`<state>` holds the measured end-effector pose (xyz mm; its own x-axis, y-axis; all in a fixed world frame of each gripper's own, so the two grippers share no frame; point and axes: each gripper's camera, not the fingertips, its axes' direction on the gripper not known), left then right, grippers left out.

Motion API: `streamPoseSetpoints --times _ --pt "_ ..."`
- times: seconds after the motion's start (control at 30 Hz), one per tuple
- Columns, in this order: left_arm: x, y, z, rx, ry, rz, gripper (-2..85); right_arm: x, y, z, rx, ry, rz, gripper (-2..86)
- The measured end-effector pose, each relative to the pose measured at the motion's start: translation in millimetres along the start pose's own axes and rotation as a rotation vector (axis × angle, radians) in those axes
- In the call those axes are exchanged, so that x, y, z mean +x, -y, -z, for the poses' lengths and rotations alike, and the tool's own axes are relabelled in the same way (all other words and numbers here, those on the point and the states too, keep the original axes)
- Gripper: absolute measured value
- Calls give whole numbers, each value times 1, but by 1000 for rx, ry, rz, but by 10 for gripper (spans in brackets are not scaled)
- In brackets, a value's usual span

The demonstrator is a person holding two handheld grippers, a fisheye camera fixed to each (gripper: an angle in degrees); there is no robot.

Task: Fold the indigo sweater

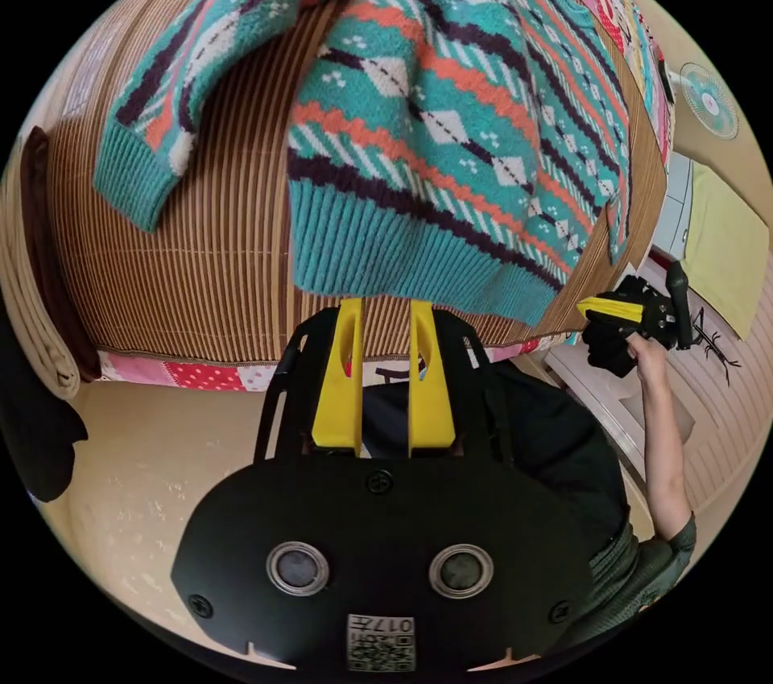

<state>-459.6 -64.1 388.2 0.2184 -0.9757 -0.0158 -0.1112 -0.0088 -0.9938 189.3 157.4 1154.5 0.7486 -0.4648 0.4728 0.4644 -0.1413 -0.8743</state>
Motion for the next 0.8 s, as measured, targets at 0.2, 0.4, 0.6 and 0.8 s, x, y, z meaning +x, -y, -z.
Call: streamPoseSetpoints --times 0.2,0.4,0.6,0.8 --pt "-61 57 30 -50 -5 -11 76 -3 46 -33 -199 -315 99 4" --pt "-102 37 48 -1 44 -62 61 30 29 -83 -250 -256 -16 4" --pt "-191 -23 41 -114 -211 66 61 52 -12 -123 -361 -186 -90 4" --pt "-353 -101 79 477 -1132 499 107 99 -70 -125 -228 64 -375 4"
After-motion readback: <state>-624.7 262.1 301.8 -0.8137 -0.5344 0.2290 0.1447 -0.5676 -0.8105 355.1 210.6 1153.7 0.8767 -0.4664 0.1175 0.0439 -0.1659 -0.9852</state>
